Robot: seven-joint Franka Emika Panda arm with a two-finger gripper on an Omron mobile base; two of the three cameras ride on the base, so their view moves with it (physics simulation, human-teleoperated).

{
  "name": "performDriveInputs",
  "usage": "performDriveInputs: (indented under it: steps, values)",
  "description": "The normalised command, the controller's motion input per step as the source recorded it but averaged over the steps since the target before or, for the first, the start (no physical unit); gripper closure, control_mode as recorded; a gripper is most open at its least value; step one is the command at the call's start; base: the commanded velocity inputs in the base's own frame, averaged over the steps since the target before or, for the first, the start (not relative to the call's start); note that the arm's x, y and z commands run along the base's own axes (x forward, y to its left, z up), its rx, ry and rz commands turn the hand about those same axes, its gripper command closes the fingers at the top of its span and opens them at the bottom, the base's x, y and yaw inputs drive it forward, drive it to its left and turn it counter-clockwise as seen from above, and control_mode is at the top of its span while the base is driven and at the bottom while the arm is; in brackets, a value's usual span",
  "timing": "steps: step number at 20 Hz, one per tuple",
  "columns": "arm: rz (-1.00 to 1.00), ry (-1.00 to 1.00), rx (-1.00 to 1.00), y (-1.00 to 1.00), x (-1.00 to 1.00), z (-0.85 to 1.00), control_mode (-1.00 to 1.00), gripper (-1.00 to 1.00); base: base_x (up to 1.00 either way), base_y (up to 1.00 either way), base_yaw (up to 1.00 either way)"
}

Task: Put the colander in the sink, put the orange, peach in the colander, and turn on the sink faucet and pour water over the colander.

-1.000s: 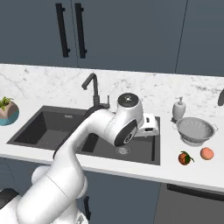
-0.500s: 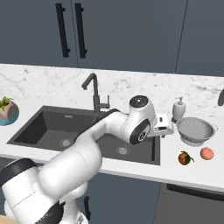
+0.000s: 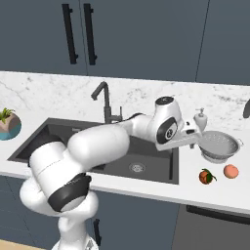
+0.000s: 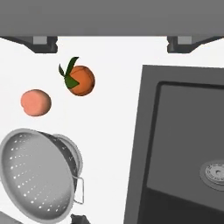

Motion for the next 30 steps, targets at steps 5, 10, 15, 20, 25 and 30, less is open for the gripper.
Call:
performDriveInputs:
  steps: [5, 10, 15, 20, 25, 30]
  values:
    - [0.00, -0.04, -0.02, -0.35, 0.12, -0.21, -1.00, -1.00, 0.00, 0.00, 0.00]
    - [0.07, -0.15, 0.00, -0.21, 0.22, -0.26, -1.00, -1.00, 0.00, 0.00, 0.00]
    - [0.06, -0.05, 0.00, -0.11, 0.34, -0.25, -1.00, -1.00, 0.00, 0.00, 0.00]
    - [0.00, 0.00, -0.02, -0.24, 0.30, -0.13, -1.00, -1.00, 0.00, 0.00, 0.00]
    - [0.00, 0.00, 0.00, -0.22, 0.24, -0.09, -1.00, -1.00, 0.00, 0.00, 0.00]
    - [0.00, 0.00, 0.00, -0.20, 0.26, -0.12, -1.00, -1.00, 0.00, 0.00, 0.00]
